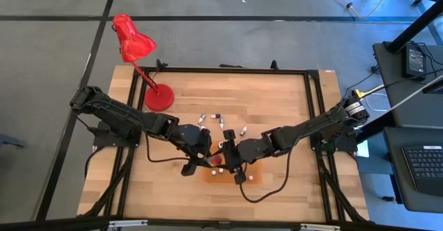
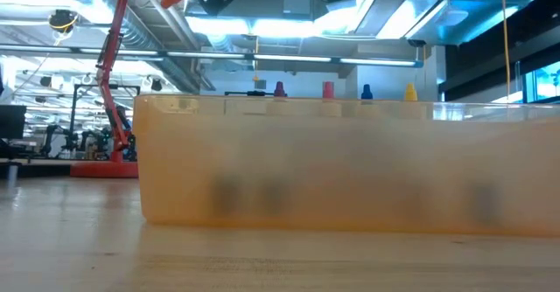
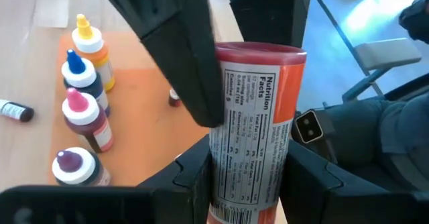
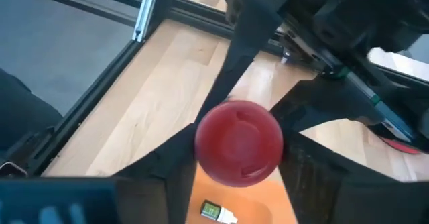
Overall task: Pick & Place food coloring
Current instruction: Put the big orange food coloring bottle into the orange bin
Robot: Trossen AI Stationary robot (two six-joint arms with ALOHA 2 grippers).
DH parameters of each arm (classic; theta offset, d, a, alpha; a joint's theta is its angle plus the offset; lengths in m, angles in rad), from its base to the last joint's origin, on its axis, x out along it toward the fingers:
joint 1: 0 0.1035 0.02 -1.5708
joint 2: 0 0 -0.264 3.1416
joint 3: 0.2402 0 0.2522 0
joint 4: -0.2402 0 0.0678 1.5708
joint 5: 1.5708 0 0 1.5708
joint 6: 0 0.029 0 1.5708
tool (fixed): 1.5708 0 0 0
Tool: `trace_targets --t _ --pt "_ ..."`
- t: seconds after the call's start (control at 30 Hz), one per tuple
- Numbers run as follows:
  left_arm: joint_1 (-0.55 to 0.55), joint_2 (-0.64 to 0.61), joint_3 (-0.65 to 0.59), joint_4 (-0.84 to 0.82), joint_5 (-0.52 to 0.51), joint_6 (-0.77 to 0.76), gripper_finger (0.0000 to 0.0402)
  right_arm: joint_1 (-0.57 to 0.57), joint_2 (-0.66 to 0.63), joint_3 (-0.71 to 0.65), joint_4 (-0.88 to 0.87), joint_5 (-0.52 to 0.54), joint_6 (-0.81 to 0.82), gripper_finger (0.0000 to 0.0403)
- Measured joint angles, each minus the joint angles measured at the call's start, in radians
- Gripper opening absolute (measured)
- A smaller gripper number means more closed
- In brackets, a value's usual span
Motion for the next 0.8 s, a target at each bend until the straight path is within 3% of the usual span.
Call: trace_targets --t 0.17,0.57,0.8 --pt "-0.003 0.0 0.0 0.001 0.001 0.002 0.0132 0.0 0.0 0.0 -0.001 -0.006 -0.002 0.016" --pt "-0.003 0.0 0.0 0.002 -0.001 0.007 0.0153 0.0 0.0 0.0 -0.001 -0.004 0.001 0.0157" --pt "-0.002 -0.005 -0.001 -0.005 0.002 0.003 0.0195 -0.001 -0.002 -0.001 -0.004 0.008 -0.003 0.0157"
